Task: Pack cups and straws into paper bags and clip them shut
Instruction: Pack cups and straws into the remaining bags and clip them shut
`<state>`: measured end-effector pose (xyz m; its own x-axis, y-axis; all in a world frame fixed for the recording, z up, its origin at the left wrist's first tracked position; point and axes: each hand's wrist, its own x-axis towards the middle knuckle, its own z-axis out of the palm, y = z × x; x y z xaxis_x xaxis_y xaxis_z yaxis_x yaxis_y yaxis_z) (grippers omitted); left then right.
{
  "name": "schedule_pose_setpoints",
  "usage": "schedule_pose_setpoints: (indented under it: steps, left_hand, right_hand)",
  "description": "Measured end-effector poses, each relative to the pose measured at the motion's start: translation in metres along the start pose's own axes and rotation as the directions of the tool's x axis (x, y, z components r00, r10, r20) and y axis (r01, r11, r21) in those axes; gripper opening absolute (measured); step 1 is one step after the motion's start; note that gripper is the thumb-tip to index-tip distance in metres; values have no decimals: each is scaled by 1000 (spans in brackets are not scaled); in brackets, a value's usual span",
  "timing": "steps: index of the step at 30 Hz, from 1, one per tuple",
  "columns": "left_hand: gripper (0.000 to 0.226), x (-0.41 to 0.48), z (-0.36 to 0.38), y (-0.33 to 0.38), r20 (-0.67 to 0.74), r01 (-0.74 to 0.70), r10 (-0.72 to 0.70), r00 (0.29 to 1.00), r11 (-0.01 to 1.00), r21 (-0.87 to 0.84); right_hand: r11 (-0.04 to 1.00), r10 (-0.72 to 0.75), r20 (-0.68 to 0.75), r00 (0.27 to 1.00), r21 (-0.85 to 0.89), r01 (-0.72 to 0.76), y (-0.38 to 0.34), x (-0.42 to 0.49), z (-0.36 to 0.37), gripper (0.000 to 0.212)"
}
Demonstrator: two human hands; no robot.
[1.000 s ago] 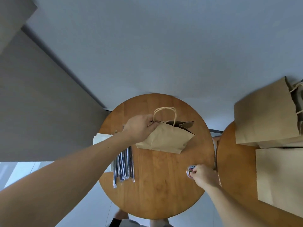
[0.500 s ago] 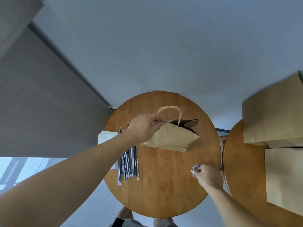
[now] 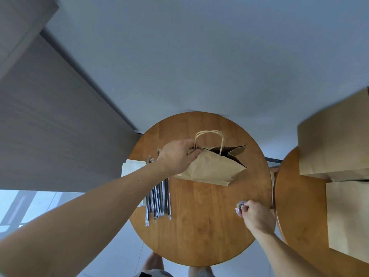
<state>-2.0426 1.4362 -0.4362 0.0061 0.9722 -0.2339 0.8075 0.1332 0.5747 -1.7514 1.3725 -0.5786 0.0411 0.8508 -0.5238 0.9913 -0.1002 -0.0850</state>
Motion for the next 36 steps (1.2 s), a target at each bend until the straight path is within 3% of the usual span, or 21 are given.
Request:
schedule_pose_setpoints:
  steps: [4,7,10,13,17,22,24,28,36]
  left_hand:
    - [21,0,-2,3,19,17,-17,1000,1000,2]
    - [23,0,-4,5,37,25,-25,999,1000,1]
    - [24,1,-6,8,58,23,-23,998,1000,10]
    - [23,1,-10,9,85,34,-34,996,999,4]
    - [25,2,-15,11,125,28,-29,992,1000,12]
    - [23,5,-19,14,136,16,-20,991,999,35]
    - [23,7,-19,14,137,5,-11,990,999,46]
    - [25,9,-18,14,107,-4,-4,994,997,79]
    - [30,10,-13,10,46,-51,47,998,995,88]
  right_hand:
    - [999,15,-58,998,29,-13,2,-4,-5,25]
    - [979,7,-128,992,205,20,1,-7,-15,21]
    - [844,-33,-156,987,525,111,-5,-11,-33,8]
    - [688,-49,-168,985,709,155,-21,-17,-57,7]
    - [572,-133,-224,965,778,259,-60,-28,-93,3]
    - [398,-229,-291,929,843,362,-114,-40,-132,16]
    - [378,-269,-321,908,832,406,-127,-39,-144,27]
    - [372,-253,-393,884,804,464,-141,-29,-162,16]
    - [483,-303,-407,861,714,507,-143,-10,-176,9]
